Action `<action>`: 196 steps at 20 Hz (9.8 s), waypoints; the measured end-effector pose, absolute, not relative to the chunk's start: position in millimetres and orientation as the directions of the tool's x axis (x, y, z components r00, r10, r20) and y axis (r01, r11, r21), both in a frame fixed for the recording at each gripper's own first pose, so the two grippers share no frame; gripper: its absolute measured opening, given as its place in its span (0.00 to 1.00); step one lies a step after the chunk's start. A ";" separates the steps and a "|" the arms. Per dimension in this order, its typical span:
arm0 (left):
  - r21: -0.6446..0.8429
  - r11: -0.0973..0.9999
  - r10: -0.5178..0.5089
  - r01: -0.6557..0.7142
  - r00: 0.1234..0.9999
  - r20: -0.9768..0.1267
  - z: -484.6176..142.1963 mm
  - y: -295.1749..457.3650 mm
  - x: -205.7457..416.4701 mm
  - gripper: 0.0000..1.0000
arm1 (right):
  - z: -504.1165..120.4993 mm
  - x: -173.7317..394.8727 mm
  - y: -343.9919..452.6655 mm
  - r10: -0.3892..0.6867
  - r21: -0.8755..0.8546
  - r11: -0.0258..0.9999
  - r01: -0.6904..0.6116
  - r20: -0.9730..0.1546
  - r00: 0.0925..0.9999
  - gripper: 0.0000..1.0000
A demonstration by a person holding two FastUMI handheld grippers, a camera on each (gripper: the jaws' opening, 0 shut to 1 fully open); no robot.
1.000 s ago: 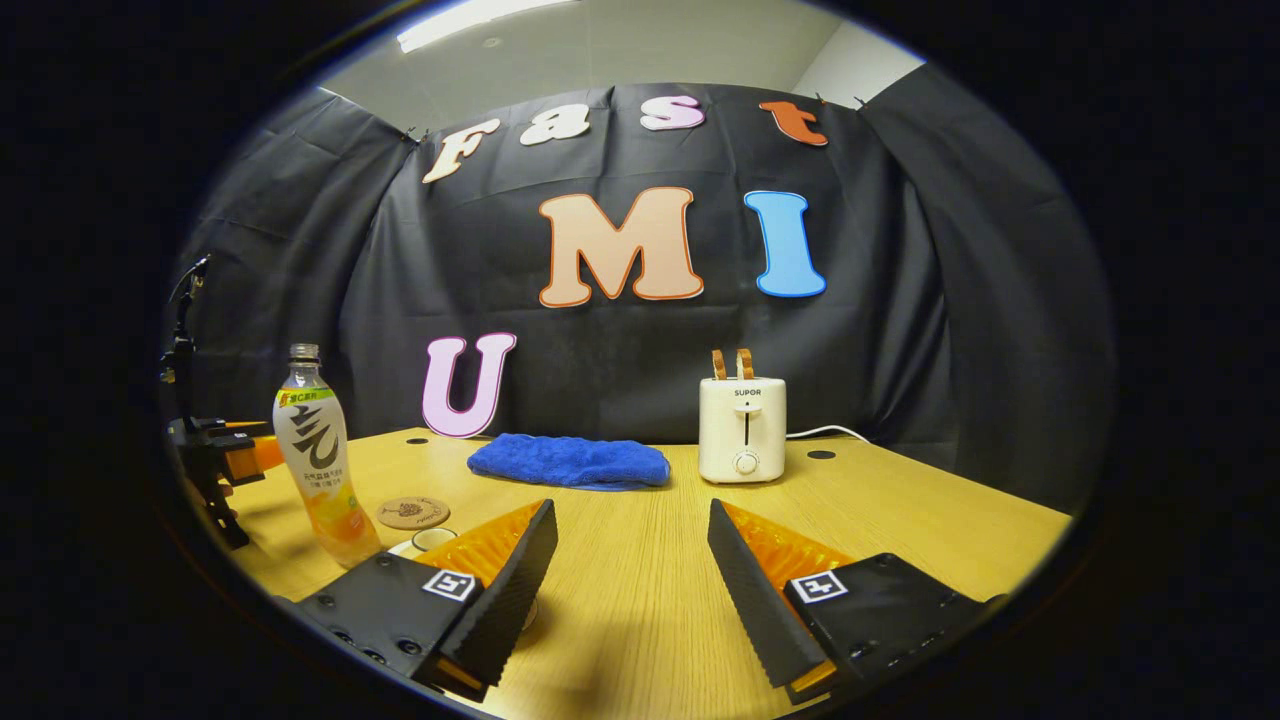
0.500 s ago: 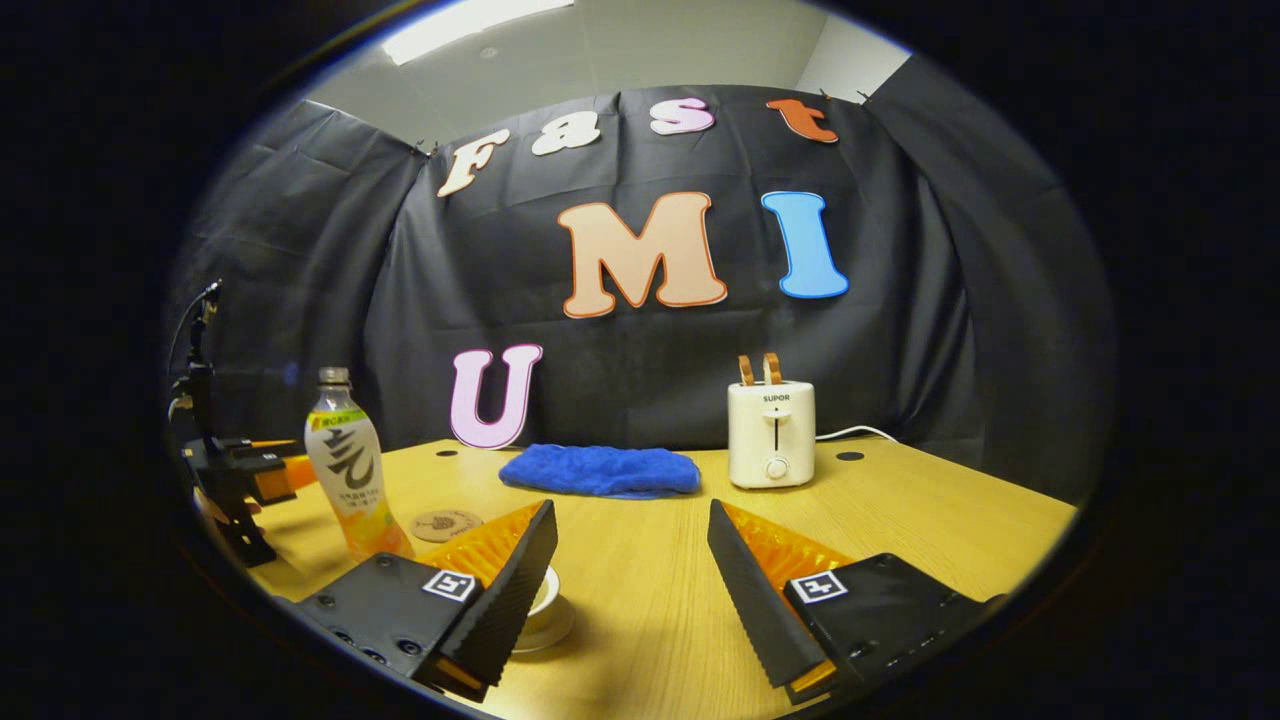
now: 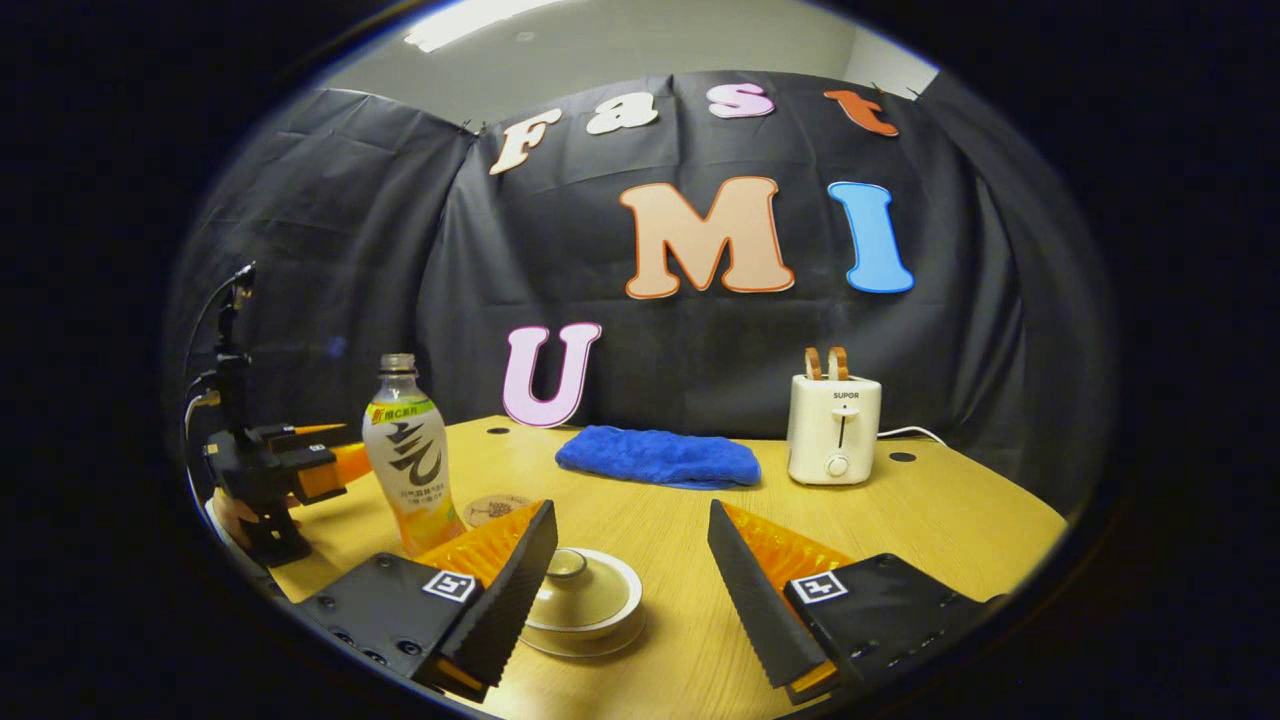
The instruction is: Open the teacup lid with one hand, grasp the water bottle and pour water into the teacup with the other hand; after pouring, place the water bottle on the coaster and then close the teacup lid.
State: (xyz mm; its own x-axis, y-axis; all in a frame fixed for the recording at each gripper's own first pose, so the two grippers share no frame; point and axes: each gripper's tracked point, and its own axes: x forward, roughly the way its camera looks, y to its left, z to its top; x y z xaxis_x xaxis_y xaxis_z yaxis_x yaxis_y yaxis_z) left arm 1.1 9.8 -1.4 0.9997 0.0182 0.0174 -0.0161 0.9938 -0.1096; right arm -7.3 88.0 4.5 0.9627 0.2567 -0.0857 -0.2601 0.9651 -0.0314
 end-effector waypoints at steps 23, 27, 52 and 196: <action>-0.109 0.994 0.014 -0.012 1.000 0.018 -0.2 9.6 0.3 0.96 | -32.2 -9.6 125.8 0.330 -0.089 0.931 -0.354 -0.208 0.921 0.43; -0.109 0.994 0.014 -0.012 1.000 0.018 -0.4 9.7 0.1 0.96 | -30.0 -10.0 126.0 0.331 -0.083 0.932 -0.352 -0.195 0.923 0.34; -0.109 0.994 0.022 -0.020 1.000 0.016 -0.6 9.5 -2.1 0.96 | 18.8 -20.6 59.3 0.233 0.020 0.972 -0.232 -0.065 0.970 0.28; 0.905 -0.421 -0.161 0.063 0.976 -0.143 53.1 -148.7 4.2 0.58 | 80.2 -46.9 -20.5 0.146 0.112 0.983 -0.149 0.032 0.989 0.28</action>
State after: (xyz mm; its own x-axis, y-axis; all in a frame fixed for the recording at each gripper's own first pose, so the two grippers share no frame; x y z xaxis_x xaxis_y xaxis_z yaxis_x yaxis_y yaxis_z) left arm 4.2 -148.7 53.1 0.9765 -0.1611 -0.1434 0.0634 -0.4211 0.9048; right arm -46.9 -20.5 80.2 0.9888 0.1459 0.0319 -0.1486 0.9826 0.1116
